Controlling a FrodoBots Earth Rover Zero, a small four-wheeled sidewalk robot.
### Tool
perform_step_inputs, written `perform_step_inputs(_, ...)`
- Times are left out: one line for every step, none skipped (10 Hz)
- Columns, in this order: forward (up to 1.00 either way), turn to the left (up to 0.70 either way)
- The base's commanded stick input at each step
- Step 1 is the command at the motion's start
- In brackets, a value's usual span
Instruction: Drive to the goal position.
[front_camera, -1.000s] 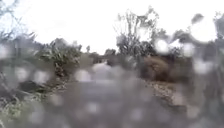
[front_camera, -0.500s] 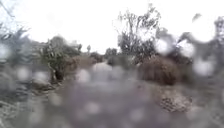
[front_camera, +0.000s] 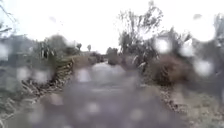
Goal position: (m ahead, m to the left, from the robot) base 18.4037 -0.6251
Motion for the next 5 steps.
perform_step_inputs(1.0, 0.0)
perform_step_inputs(1.0, 0.0)
perform_step_inputs(1.0, 0.0)
perform_step_inputs(1.0, 0.0)
perform_step_inputs(1.0, 0.0)
